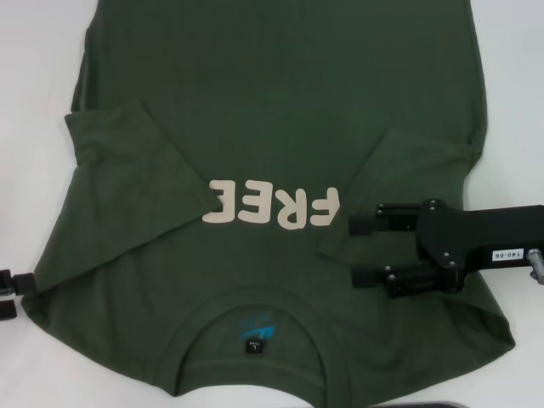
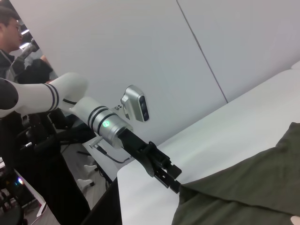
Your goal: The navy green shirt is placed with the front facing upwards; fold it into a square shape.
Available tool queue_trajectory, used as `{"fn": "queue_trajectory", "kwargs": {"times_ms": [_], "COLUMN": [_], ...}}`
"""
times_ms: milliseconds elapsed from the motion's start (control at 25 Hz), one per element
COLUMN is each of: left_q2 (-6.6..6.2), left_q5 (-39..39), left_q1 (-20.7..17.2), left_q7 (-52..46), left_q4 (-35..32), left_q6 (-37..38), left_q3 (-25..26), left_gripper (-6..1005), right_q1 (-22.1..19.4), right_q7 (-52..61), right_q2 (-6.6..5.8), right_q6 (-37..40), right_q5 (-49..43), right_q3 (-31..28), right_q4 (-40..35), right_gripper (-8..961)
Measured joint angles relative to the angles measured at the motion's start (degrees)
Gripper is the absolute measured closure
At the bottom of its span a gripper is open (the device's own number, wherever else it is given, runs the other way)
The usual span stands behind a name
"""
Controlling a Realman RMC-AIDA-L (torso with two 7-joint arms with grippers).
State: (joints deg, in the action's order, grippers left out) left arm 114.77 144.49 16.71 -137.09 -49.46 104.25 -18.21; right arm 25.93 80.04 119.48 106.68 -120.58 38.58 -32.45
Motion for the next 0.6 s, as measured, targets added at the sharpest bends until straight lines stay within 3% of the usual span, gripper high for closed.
{"fn": "queue_trajectory", "kwargs": {"times_ms": [600], "left_q2": [0.17], "left_q5": [0.98], "left_q1": [1.11], "left_q7": [0.16], "left_q4": [2.75], "left_q6": [-2.1], "left_q3": [-1.22], "left_gripper": [294], "right_q1": [0.08], "right_q7": [0.03], "right_q2": [0.05], "right_q6": [0.2], "right_q5": [0.01], "right_q3": [0.0], "right_q4": [0.03], "right_gripper": [101]}}
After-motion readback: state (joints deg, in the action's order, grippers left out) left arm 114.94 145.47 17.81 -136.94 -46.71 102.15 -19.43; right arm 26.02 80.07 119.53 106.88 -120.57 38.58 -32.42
